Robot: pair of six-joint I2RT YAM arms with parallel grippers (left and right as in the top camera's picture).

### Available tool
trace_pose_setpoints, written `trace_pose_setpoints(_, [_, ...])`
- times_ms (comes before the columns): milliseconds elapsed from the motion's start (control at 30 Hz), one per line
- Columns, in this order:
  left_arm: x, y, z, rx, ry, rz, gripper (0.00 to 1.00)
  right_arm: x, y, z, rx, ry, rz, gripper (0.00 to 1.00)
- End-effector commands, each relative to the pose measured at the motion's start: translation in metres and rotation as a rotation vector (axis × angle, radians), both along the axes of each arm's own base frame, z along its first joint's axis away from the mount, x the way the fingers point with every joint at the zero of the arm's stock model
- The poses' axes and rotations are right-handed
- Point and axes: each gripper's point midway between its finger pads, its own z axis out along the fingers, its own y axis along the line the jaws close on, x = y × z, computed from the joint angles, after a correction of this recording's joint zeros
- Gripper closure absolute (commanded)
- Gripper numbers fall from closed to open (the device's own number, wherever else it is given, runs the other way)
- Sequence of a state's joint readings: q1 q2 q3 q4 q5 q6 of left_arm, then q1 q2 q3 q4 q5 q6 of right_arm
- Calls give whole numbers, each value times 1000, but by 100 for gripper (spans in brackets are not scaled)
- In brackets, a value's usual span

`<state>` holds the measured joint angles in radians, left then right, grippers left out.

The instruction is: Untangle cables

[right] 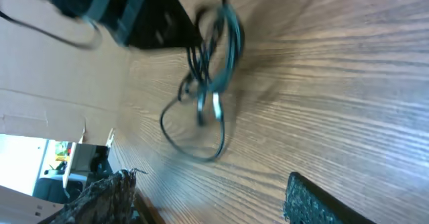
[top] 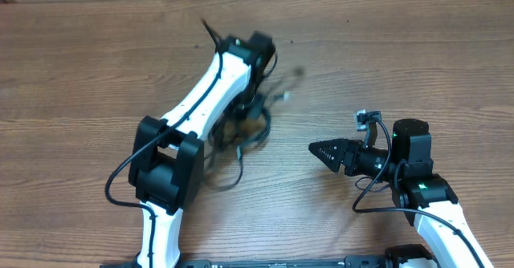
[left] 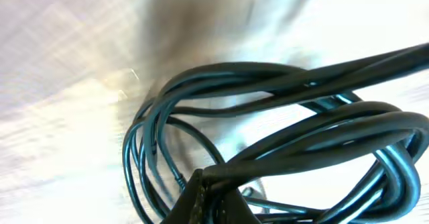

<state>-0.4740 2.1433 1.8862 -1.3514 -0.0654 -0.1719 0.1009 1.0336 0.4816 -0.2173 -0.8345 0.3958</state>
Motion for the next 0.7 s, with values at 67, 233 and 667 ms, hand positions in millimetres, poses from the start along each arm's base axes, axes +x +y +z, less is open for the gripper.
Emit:
trace_pose_setpoints(67, [26, -42, 81, -235, -133, 63, 96, -3, 15, 31, 94, -97, 105, 30])
trace_pose_setpoints(233, [29, -54, 135, -335, -205, 51, 96, -5, 25, 64, 213, -155, 174, 30])
trace_pose_setpoints(667, [23, -50, 208, -408, -359, 16, 96, -3, 32, 150, 375, -259, 241, 31])
